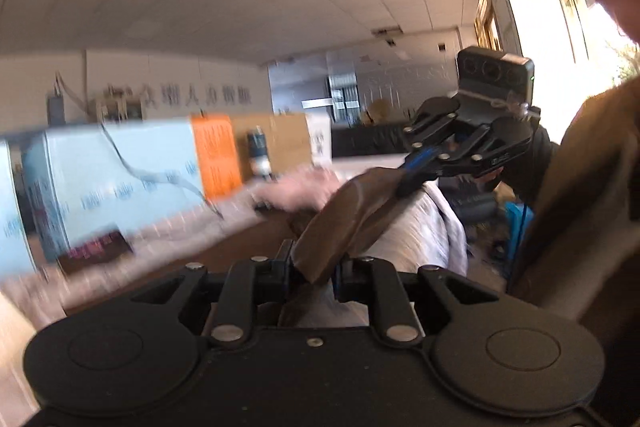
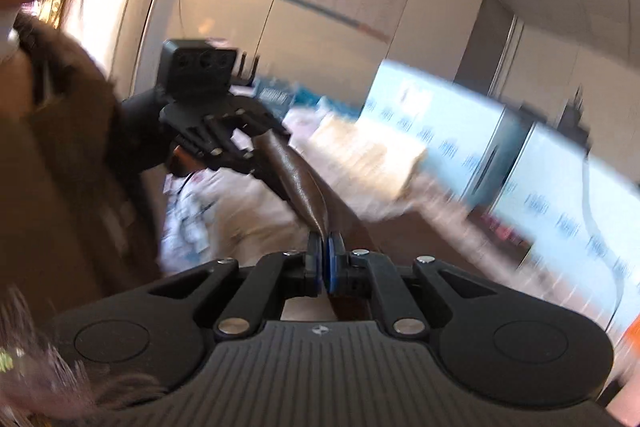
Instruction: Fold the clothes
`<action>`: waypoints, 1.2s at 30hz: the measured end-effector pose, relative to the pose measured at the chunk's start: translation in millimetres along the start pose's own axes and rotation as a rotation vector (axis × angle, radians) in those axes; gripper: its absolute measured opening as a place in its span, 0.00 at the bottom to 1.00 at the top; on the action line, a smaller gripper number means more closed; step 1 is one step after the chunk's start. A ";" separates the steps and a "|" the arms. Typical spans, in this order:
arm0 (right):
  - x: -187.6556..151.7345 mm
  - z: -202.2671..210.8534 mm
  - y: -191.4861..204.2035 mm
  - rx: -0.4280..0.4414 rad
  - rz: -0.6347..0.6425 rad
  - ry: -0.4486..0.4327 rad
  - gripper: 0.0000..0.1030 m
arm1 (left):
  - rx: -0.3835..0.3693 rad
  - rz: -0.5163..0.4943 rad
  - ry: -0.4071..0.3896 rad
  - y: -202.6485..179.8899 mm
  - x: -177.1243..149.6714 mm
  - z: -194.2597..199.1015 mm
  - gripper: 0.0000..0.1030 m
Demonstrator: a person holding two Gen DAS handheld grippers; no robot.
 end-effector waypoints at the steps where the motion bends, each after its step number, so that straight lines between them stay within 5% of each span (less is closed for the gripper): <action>1: -5.5 -0.5 10.0 0.022 -0.024 0.020 0.03 | -0.001 0.020 0.032 -1.6 -9.0 -2.6 0.19; 7: -30.6 -7.8 16.7 0.106 -0.188 0.012 0.15 | 0.012 0.138 0.104 2.3 -40.7 -9.8 0.20; 11: -28.8 29.3 -13.5 0.017 -0.219 -0.151 0.51 | 0.014 0.180 0.110 6.6 -46.1 -6.4 0.22; 13: -42.7 27.2 -54.1 -0.105 -0.289 -0.107 0.54 | 0.014 0.181 0.133 7.0 -47.8 -7.6 0.23; 19: -130.5 -26.0 -208.3 -0.708 -0.677 0.196 0.56 | 0.021 0.188 0.178 12.9 -47.6 -9.3 0.48; 24: -189.7 -72.2 -253.4 -0.718 -0.832 0.337 0.44 | 0.034 0.250 0.153 34.2 -41.4 8.8 0.58; 27: -195.5 -79.8 -253.8 -0.680 -0.831 0.345 0.44 | 0.006 0.310 0.018 68.5 -25.7 31.9 0.63; 31: -198.7 -76.1 -252.2 -0.662 -0.859 0.342 0.44 | 0.209 0.488 -0.160 145.4 -0.5 27.3 0.92; 34: -199.5 -76.2 -250.9 -0.655 -0.876 0.332 0.38 | 0.433 0.653 -0.097 215.2 11.2 -17.2 0.93; 36: -197.7 -75.4 -248.1 -0.653 -0.871 0.329 0.29 | 0.514 0.648 0.006 248.2 11.7 -50.5 0.93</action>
Point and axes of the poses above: each gripper's, at about its wrist camera, not at the fingertips, and z roughly against the way its jaws point, y to its left, x to its top, the point moved 2 cm from there along -z, roughly the way its jaws point, and after that the axes turned 8 degrees about z, right-handed, at the moved point
